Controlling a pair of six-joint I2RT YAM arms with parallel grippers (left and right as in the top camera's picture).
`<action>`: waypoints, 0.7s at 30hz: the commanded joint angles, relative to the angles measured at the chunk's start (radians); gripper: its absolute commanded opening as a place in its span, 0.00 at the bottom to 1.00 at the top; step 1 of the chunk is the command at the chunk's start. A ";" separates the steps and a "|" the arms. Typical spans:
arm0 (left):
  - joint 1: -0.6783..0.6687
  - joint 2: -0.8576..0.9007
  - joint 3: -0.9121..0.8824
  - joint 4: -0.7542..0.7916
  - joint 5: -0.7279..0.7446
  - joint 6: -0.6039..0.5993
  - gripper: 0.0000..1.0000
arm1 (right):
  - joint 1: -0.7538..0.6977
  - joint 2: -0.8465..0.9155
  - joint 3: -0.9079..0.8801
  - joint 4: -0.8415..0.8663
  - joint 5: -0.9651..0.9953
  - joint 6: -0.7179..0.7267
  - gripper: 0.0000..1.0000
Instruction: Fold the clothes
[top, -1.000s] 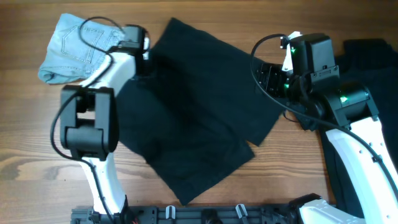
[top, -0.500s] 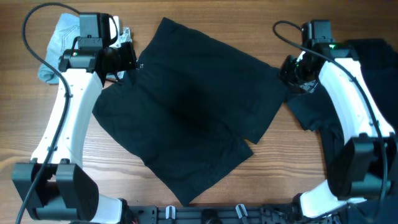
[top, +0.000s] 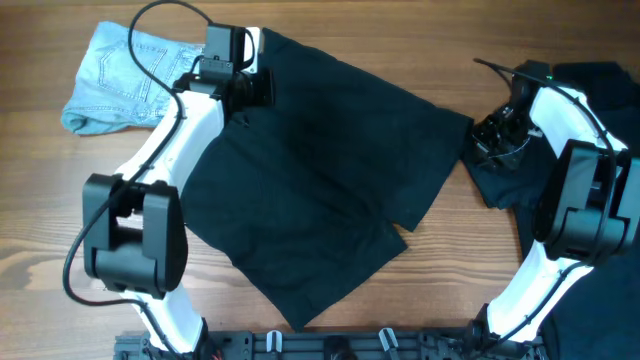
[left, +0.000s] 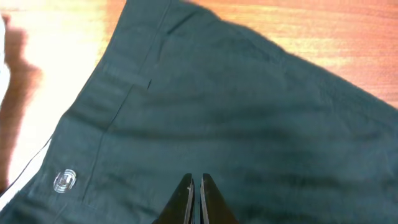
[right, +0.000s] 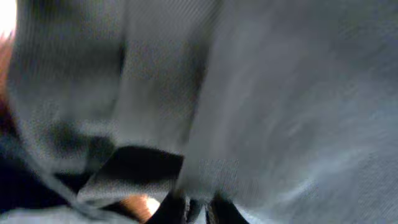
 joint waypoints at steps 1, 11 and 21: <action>-0.011 0.039 -0.002 0.021 0.012 0.015 0.06 | -0.132 0.037 0.002 0.011 0.188 0.074 0.08; -0.008 0.212 -0.002 0.132 -0.078 0.014 0.04 | -0.237 -0.227 0.065 0.010 -0.327 -0.403 0.50; 0.180 0.354 -0.001 0.240 -0.325 -0.185 0.04 | -0.007 -0.381 -0.002 -0.016 -0.275 -0.323 0.59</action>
